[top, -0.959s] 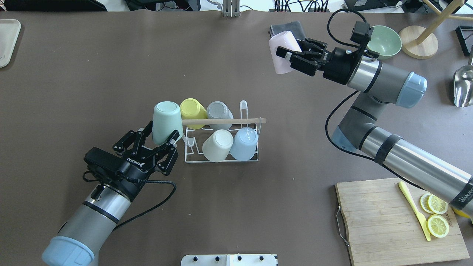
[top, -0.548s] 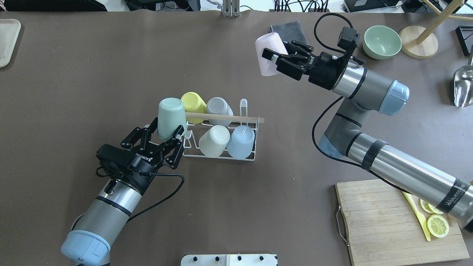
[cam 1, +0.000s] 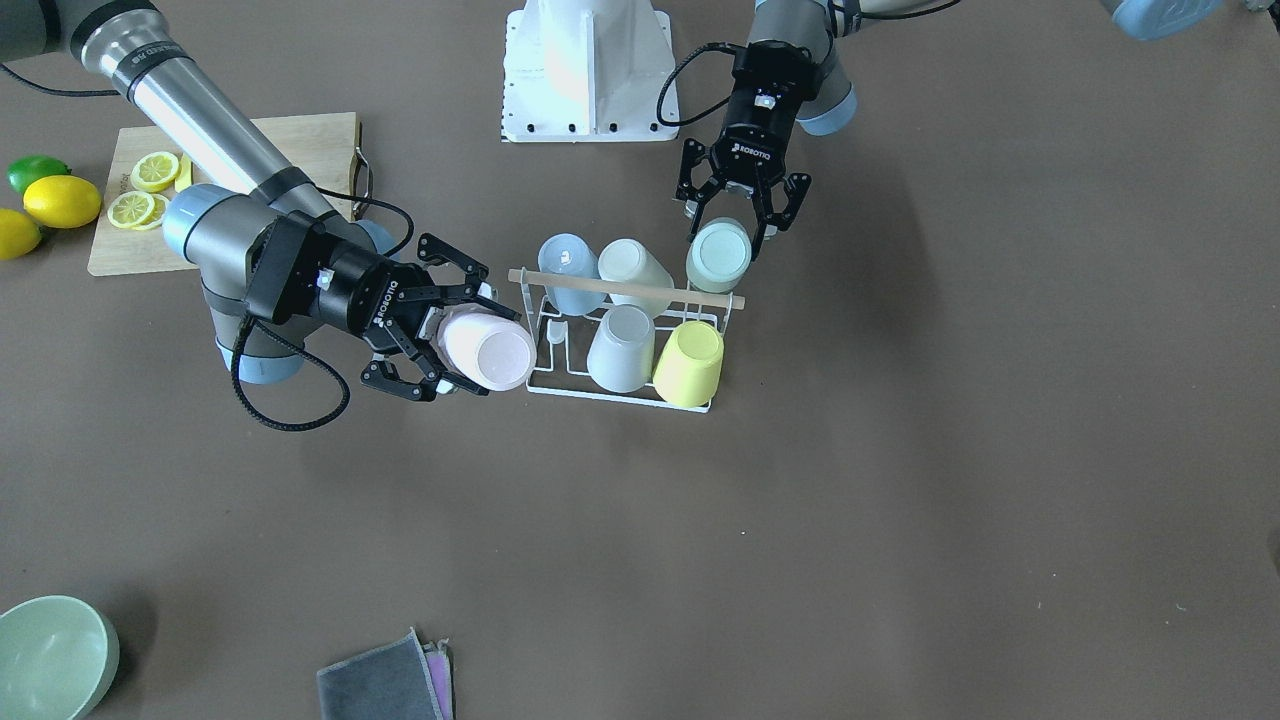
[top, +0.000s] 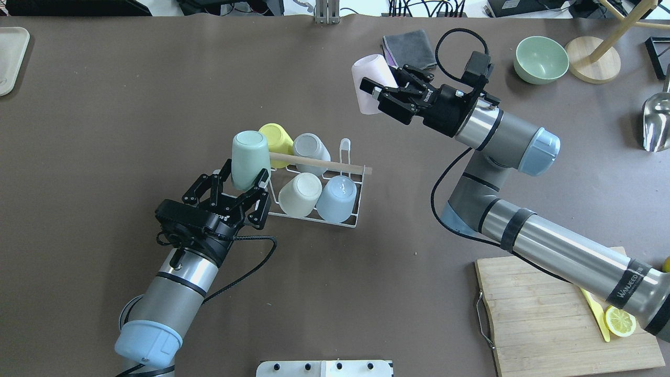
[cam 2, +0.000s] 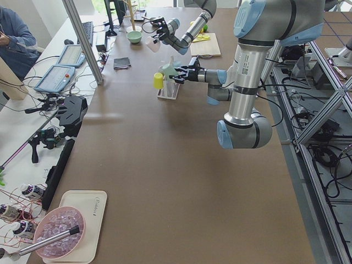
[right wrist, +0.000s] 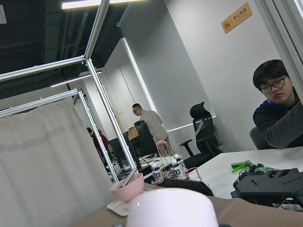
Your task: Place cup on cup holder
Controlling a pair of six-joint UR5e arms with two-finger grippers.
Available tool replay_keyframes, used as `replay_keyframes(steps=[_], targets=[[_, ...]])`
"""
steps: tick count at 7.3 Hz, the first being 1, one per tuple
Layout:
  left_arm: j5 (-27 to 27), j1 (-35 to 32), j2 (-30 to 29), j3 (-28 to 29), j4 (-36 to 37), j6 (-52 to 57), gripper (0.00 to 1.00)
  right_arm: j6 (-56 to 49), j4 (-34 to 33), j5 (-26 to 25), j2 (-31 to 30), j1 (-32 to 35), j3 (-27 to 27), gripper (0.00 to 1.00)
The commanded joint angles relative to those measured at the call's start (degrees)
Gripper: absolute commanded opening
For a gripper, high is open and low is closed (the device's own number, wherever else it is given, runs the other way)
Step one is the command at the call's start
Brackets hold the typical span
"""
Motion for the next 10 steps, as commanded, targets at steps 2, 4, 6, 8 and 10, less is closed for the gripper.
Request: replay_keyframes(steps=[2, 4, 6, 8, 10], targets=[[1.3, 0.0, -0.8, 1.8, 0.0, 0.0, 0.08, -0.1, 0.0, -0.2, 0.1, -0.4, -0.2, 0.0], [1.1, 0.0, -0.7, 2.0, 0.1, 0.0, 0.52, -0.2, 0.1, -0.3, 0.1, -1.8, -0.1, 0.0], [1.1, 0.0, -0.7, 2.0, 0.1, 0.0, 0.99, -0.8, 0.1, -1.9, 1.0, -2.7, -0.1, 0.0], [1.3, -0.1, -0.6, 1.9, 0.1, 0.0, 0.99, -2.8, 0.0, -3.9, 1.3, -4.7, -0.2, 0.0], [1.3, -0.1, -0.3, 0.8, 0.1, 0.1, 0.99, -3.7, 0.2, -5.0, 1.3, -6.3, -0.1, 0.0]])
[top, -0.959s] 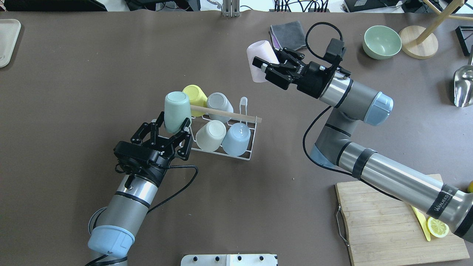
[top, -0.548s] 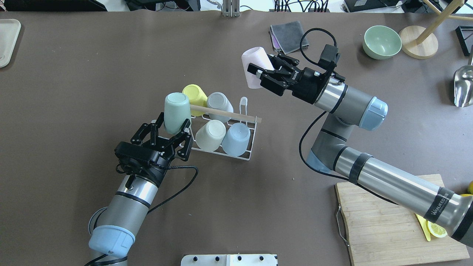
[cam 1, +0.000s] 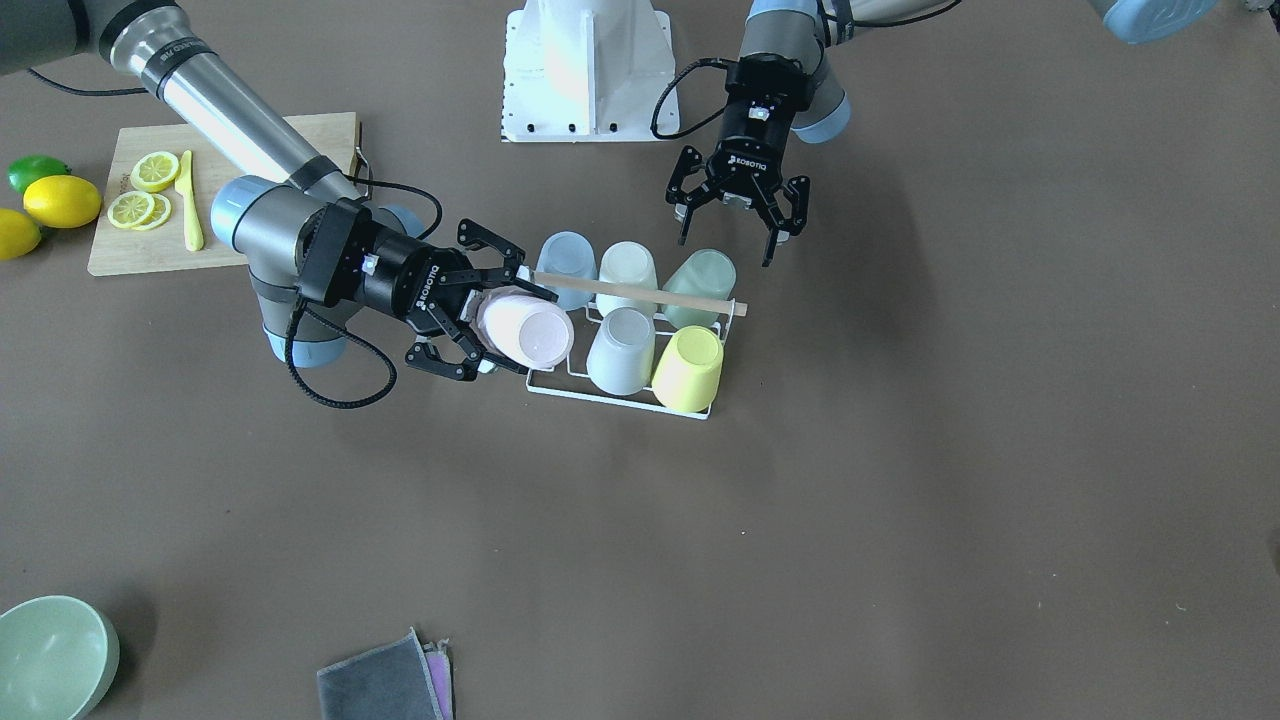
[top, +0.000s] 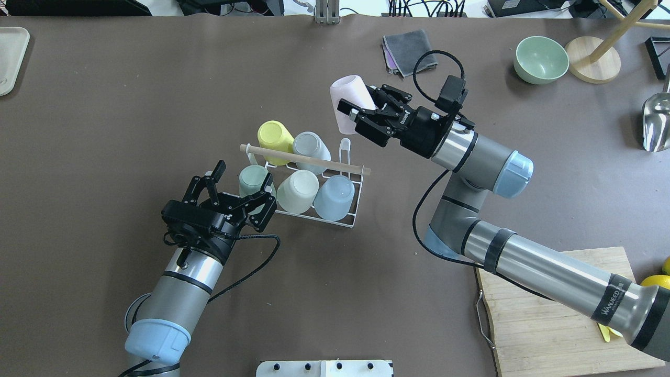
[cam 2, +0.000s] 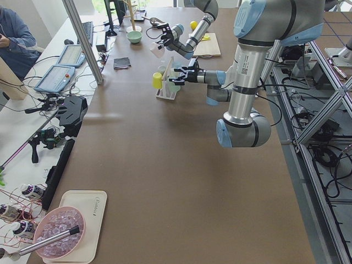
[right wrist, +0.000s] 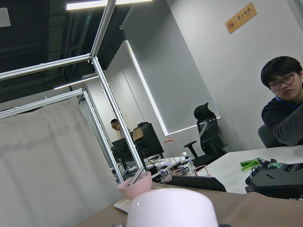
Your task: Place cup on cup holder
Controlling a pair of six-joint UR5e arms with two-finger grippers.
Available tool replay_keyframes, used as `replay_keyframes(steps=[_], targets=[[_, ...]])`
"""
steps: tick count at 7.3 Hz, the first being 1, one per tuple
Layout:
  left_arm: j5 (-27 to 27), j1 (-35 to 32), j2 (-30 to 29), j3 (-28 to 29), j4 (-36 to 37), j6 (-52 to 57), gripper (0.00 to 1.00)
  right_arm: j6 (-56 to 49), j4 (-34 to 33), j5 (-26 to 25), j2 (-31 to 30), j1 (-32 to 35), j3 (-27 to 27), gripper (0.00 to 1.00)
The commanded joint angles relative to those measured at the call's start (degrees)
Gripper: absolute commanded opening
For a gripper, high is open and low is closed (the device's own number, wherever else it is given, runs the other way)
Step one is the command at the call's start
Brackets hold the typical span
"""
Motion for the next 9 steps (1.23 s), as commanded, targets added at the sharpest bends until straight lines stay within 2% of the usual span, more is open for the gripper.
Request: replay_keyframes(steps=[1, 5, 7, 9], targets=[[0.1, 0.4, 0.5, -2.3, 0.2, 0.4, 0.99, -0.5, 0.2, -0.7, 0.0, -1.3, 0.1, 0.0], [2.7, 0.1, 1.7, -3.8, 2.3, 0.3, 0.99, -2.1, 0.1, -1.2, -0.5, -2.1, -0.7, 0.0], [2.2, 0.0, 4.5, -7.0, 2.7, 0.3, 0.99, -2.5, 0.1, -2.1, -0.5, -2.8, -1.2, 0.0], [-5.1, -6.9, 4.8, -8.8, 9.2, -0.1, 0.99, -2.5, 0.0, -2.3, -0.3, -3.2, -1.3, 0.0]])
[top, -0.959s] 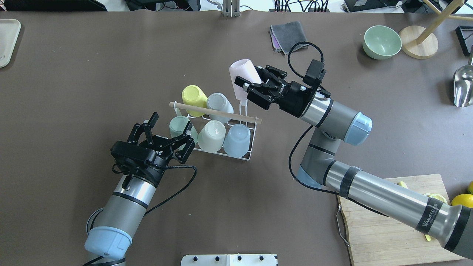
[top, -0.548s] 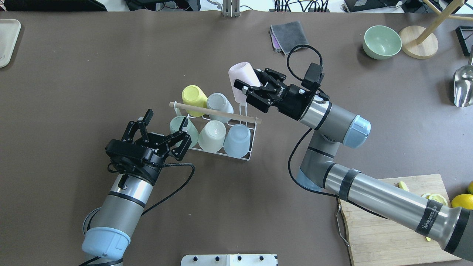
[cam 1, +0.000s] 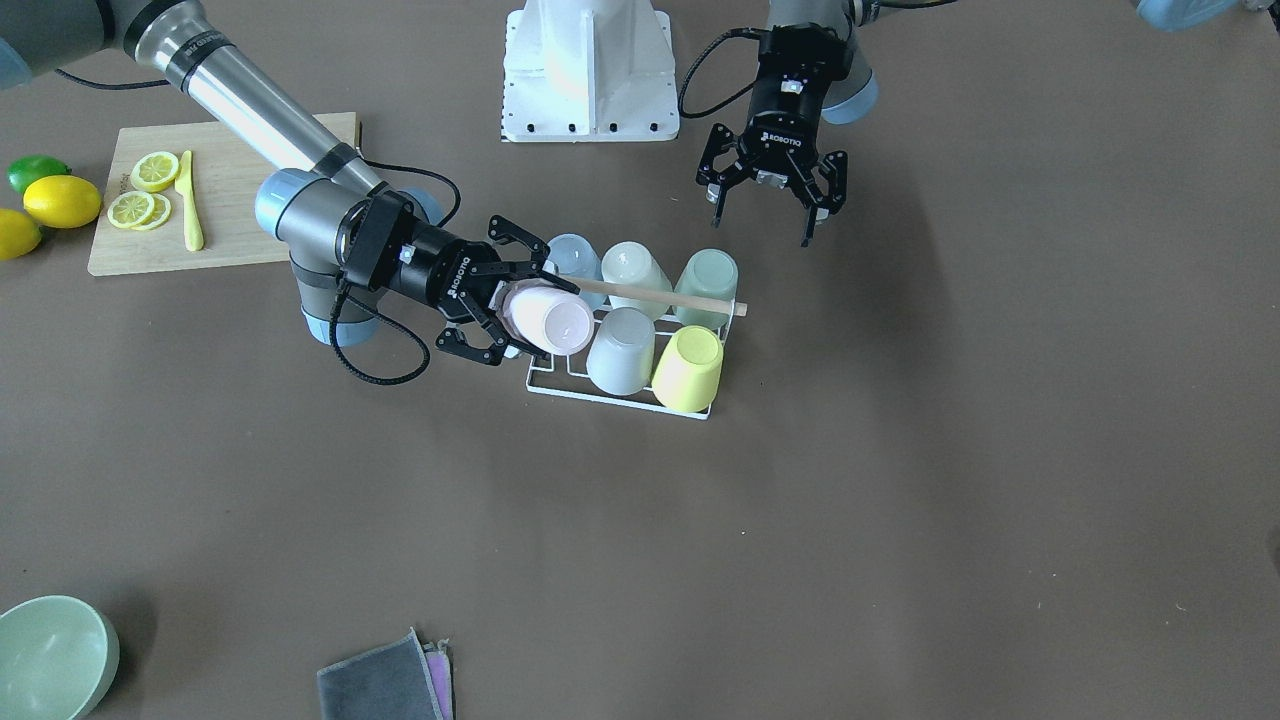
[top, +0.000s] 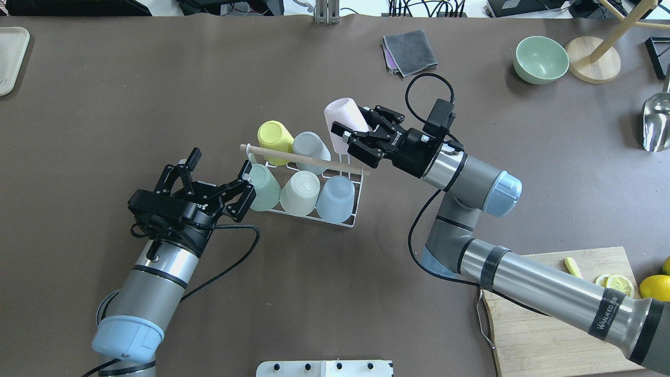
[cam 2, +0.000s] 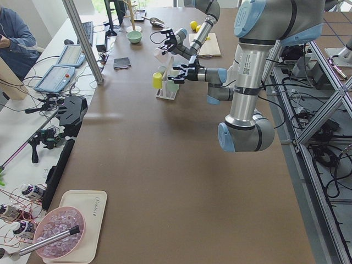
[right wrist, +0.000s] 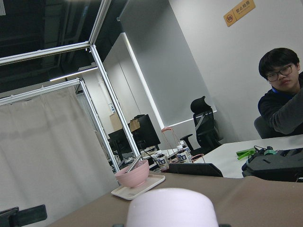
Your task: Place cup on cup holder
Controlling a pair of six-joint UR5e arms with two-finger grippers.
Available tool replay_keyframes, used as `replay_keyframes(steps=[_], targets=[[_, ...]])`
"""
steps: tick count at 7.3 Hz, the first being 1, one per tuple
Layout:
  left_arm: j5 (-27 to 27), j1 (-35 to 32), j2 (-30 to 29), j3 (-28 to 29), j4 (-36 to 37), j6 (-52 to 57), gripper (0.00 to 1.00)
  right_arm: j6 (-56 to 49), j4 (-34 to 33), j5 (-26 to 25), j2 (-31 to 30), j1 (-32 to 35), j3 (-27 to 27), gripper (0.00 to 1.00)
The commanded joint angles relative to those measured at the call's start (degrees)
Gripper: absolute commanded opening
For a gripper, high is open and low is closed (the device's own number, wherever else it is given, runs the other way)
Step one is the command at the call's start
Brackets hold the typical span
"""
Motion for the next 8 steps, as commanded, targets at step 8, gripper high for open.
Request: replay_keyframes(steps=[8], targets=[[-40.5, -27.0, -5.0, -4.3, 40.5, -12.1, 0.99, -0.1, 0.1, -0.2, 0.4, -1.4, -0.8, 0.0]])
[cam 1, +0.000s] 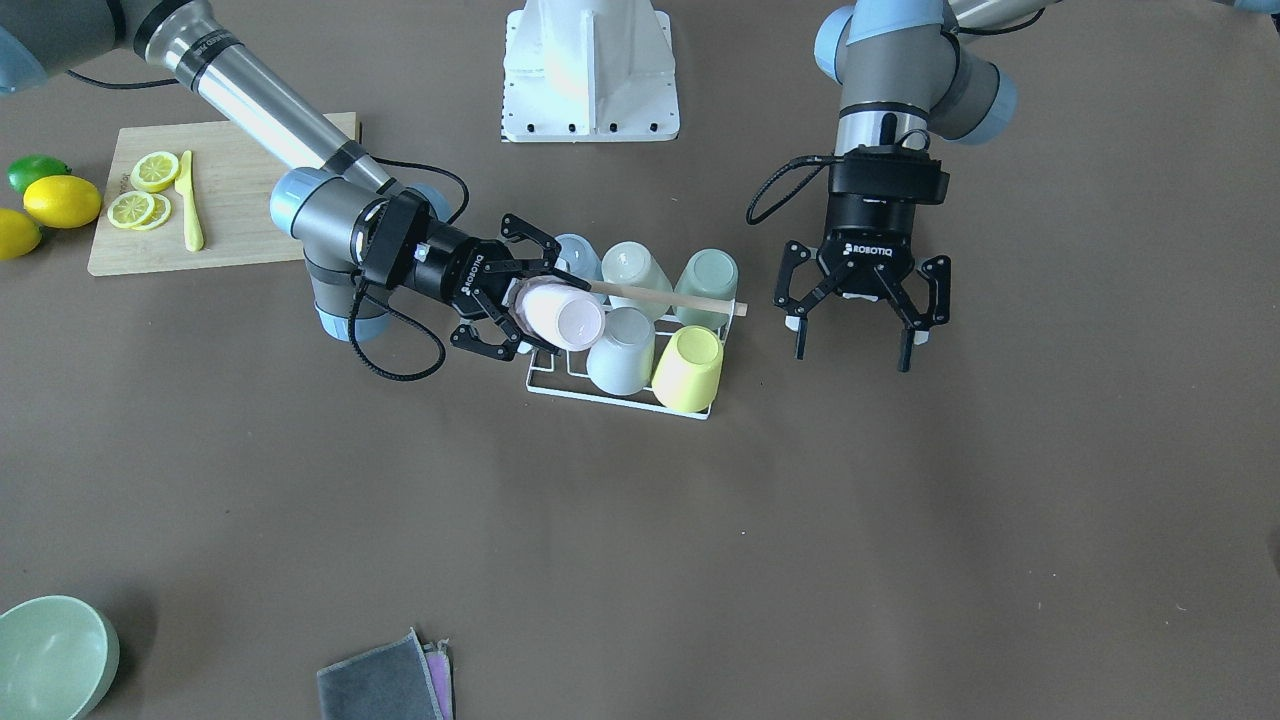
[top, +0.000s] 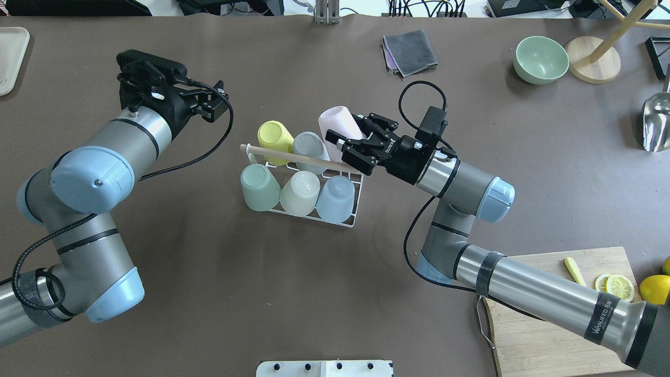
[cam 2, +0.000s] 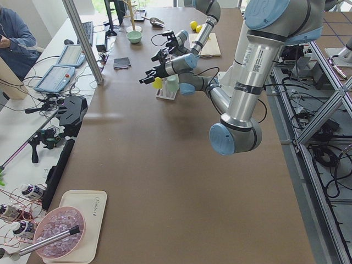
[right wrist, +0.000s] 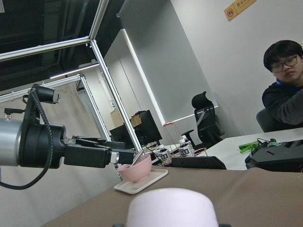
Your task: Place cup on cup holder
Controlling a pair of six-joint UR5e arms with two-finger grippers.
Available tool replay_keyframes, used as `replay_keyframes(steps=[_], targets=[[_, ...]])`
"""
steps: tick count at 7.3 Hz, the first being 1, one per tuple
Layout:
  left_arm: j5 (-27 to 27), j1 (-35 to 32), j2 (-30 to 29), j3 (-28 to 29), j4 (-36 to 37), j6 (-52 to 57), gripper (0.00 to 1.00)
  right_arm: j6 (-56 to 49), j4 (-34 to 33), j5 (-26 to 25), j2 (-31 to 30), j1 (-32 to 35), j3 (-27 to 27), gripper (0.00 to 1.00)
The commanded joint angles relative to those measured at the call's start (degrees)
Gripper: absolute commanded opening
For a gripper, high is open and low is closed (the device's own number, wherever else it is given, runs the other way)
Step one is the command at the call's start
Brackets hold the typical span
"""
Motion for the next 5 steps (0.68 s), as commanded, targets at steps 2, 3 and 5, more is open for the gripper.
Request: replay_keyframes(steps=[2, 3, 5], targets=[[-21.7, -10.5, -2.4, -0.2, 15.3, -4.2, 0.99, 0.1, 0.1, 0.0, -0.2, -0.2, 0.2, 0.0], [-30.2, -15.1, -2.2, 0.1, 21.3, -4.8, 0.99, 0.1, 0.1, -0.1, -0.2, -0.2, 0.1, 0.0], [-47.7, -25.2, -1.0, 0.7, 30.9, -4.7, 0.99, 0.2, 0.1, -0.1, -0.2, -0.2, 0.2, 0.41]])
